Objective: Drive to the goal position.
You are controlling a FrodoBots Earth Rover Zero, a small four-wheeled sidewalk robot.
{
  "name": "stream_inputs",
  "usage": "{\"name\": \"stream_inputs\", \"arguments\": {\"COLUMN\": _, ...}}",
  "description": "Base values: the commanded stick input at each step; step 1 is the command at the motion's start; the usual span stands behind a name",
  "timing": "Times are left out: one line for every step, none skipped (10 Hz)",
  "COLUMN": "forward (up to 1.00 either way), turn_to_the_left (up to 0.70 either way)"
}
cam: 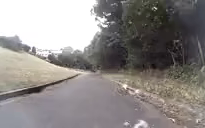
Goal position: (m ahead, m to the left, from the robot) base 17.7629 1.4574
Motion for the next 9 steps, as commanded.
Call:
{"name": "stream_inputs", "arguments": {"forward": 0.7, "turn_to_the_left": 0.05}}
{"name": "stream_inputs", "arguments": {"forward": 0.7, "turn_to_the_left": 0.11}}
{"name": "stream_inputs", "arguments": {"forward": 0.7, "turn_to_the_left": 0.14}}
{"name": "stream_inputs", "arguments": {"forward": 0.7, "turn_to_the_left": 0.14}}
{"name": "stream_inputs", "arguments": {"forward": 0.7, "turn_to_the_left": 0.14}}
{"name": "stream_inputs", "arguments": {"forward": 0.7, "turn_to_the_left": 0.14}}
{"name": "stream_inputs", "arguments": {"forward": 0.7, "turn_to_the_left": 0.14}}
{"name": "stream_inputs", "arguments": {"forward": 0.7, "turn_to_the_left": 0.14}}
{"name": "stream_inputs", "arguments": {"forward": 0.7, "turn_to_the_left": 0.14}}
